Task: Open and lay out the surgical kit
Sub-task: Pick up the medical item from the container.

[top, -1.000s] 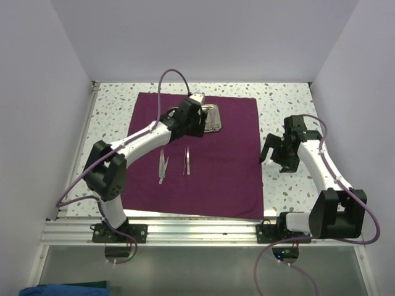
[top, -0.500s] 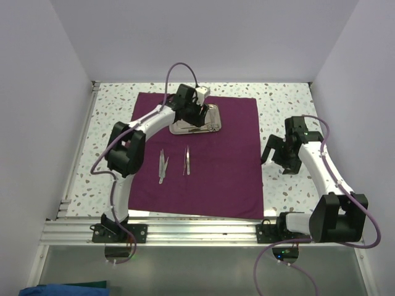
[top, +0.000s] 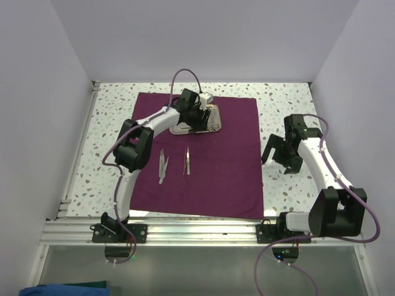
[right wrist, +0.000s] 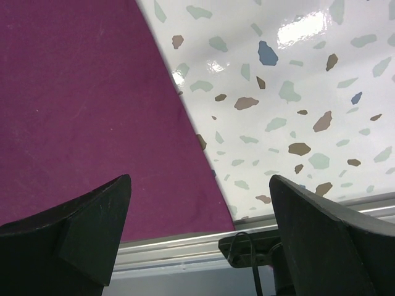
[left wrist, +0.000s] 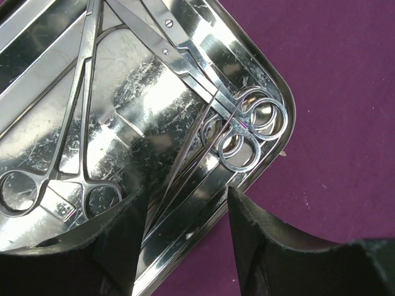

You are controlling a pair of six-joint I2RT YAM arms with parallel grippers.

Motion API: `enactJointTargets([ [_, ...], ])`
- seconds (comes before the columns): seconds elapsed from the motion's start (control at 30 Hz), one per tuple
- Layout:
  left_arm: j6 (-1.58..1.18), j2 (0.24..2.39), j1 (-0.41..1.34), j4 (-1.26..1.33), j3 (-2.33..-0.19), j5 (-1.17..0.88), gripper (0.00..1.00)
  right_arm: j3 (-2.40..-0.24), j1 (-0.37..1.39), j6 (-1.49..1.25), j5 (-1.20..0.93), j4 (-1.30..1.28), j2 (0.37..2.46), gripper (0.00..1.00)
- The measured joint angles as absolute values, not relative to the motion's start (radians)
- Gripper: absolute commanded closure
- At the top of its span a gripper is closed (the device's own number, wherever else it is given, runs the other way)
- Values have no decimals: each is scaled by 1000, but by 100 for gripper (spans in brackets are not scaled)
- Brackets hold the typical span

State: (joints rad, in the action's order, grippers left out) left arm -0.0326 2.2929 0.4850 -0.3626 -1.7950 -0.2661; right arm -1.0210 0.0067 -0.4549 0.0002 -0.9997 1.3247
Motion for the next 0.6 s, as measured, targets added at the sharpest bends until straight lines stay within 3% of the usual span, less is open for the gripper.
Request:
enactJointTargets([
  [0.1,-33,2307,485,-363,-1812,-258,46,-1031,7,-452,10,-1004,1328,2],
  [0.23,-36,2333,485,-360,-1848,-238,61,-1031,7,-451,10,-1009,1330,2],
  [0.6,-32,2335,485,-341,-1838,-204,71,-1031,7,-450,9,-1007,1347,2],
])
